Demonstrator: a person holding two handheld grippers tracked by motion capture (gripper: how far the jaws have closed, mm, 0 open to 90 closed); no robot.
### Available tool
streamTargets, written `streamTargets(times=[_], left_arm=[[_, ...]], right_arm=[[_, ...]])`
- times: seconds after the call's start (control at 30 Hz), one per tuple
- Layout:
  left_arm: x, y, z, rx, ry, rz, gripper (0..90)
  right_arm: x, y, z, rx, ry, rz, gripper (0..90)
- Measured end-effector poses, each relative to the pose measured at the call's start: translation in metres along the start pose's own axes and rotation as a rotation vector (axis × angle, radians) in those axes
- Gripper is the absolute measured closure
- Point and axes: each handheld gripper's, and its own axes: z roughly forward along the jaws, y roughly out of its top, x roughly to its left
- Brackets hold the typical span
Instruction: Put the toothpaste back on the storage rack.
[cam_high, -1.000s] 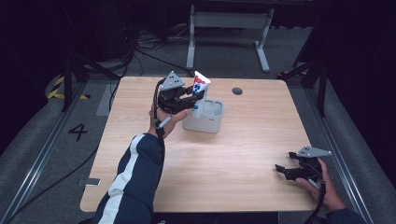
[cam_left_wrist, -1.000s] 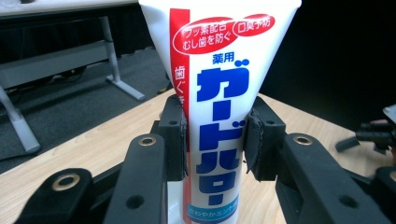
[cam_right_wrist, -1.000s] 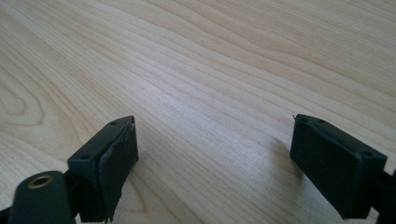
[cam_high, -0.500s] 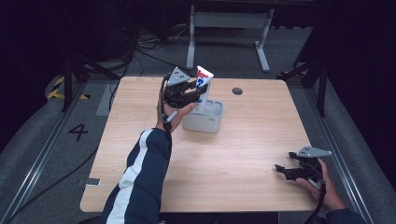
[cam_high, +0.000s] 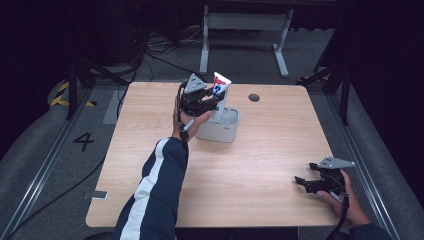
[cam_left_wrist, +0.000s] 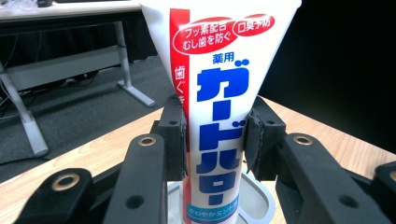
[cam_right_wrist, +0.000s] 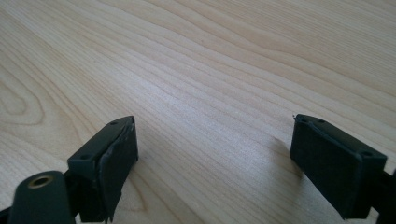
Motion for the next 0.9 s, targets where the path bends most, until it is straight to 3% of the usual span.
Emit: streamTargets(times=[0.4,0.9], left_arm=[[-0.001,-0.012,0.014,0.024,0.021,0.001,64.7],[0.006,-0.029,0.019,0.068,0.016,0.001,64.2]], right_arm=[[0.0,0.0,0.0,0.0,0.0,0.0,15.3],[0.0,0.0,0.0,0.001,0.0,0.0,15.3]])
